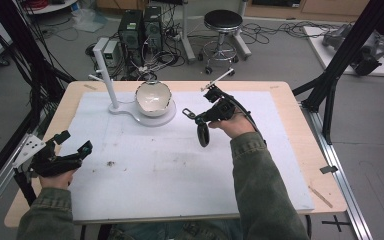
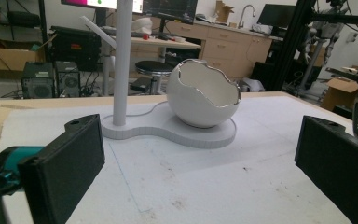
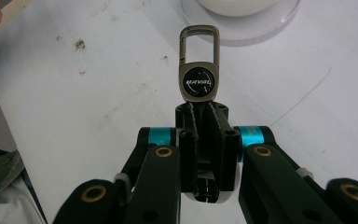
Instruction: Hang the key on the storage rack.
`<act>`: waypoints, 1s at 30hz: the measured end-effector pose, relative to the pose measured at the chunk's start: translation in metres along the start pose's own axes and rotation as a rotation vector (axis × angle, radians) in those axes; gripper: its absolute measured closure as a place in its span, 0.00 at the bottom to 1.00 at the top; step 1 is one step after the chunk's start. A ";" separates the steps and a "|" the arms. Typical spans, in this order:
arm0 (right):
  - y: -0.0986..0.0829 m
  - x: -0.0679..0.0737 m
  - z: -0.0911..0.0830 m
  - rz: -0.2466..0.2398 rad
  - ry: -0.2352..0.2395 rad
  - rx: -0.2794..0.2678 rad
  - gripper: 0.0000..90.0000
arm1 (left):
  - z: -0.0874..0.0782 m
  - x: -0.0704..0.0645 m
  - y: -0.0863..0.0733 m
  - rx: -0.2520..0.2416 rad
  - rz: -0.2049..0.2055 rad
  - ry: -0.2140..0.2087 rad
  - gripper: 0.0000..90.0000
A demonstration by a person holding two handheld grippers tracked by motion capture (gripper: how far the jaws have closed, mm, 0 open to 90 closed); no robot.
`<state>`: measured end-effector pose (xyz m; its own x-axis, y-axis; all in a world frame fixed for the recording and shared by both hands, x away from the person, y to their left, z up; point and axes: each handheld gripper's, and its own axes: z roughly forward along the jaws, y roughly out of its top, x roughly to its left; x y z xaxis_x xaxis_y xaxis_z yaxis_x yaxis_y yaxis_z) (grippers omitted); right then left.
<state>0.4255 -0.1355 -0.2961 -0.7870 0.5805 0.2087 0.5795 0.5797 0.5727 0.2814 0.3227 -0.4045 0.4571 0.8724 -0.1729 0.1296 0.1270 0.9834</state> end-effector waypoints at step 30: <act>0.101 0.047 0.055 -0.151 0.043 0.051 0.92 | -0.002 0.000 -0.001 0.006 0.001 -0.005 0.02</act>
<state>0.4584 -0.0179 -0.2718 -0.8738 0.4599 0.1580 0.4631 0.6876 0.5593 0.2797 0.3240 -0.4053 0.4616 0.8703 -0.1719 0.1339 0.1232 0.9833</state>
